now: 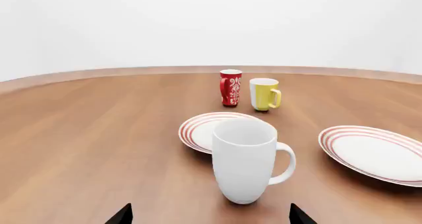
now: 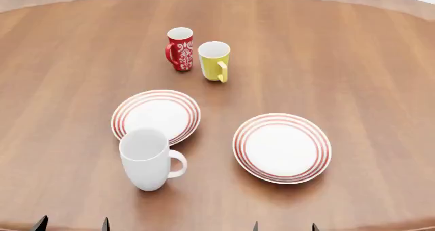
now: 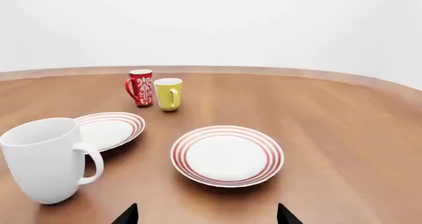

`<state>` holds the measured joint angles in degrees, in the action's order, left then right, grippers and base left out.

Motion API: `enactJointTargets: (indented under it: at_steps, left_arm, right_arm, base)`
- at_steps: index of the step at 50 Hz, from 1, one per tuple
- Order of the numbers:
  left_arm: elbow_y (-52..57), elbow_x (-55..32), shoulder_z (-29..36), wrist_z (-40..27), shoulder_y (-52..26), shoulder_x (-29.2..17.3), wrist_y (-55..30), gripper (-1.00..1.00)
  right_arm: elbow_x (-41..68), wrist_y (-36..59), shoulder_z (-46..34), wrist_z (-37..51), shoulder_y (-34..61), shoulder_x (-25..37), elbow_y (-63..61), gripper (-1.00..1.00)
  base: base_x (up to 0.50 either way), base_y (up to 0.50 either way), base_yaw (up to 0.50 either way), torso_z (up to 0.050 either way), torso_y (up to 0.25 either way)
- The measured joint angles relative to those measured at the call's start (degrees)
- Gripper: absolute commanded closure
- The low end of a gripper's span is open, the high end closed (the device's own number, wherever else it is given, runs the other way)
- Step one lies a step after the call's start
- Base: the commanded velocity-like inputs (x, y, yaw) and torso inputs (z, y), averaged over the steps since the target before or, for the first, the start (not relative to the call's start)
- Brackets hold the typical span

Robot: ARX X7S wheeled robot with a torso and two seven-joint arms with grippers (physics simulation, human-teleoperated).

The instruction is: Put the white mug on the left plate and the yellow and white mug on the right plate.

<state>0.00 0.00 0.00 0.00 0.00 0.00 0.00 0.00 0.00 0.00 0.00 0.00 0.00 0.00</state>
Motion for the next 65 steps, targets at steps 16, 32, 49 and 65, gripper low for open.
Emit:
enactJointTargets:
  at_steps: [16,32,49,65]
  left_arm:
    - [2.0,-0.4,2.5,-2.0,-1.2,-2.0,-1.9,-1.0]
    - [15.1,-3.4,2.6,-3.9,1.3,-4.2,-8.6,-1.0]
    - [19.2,-4.4,4.0,-5.8,2.7,-5.3,-10.4,-1.0]
    - [20.3,-5.9,4.4,-6.8,2.7,-6.7,-11.3,-1.0]
  right_arm:
    - [2.2,1.2,-1.9,2.0,0.2,1.9,-4.2,-1.0]
    - [4.9,5.5,-3.0,3.9,-3.4,4.4,-15.5,-1.0]
    - [5.5,6.5,-4.8,4.7,-3.6,6.2,-16.3,-1.0]
    - [5.3,7.9,-6.8,5.9,-3.8,7.2,-17.9,-1.0]
  base:
    - [0.0,0.0,0.0,0.0,0.0]
    - [0.0,0.0,0.36,0.0,0.0]
    - [0.0,0.0,0.5,0.0,0.0]
    - [0.0,0.0,0.5,0.0,0.0]
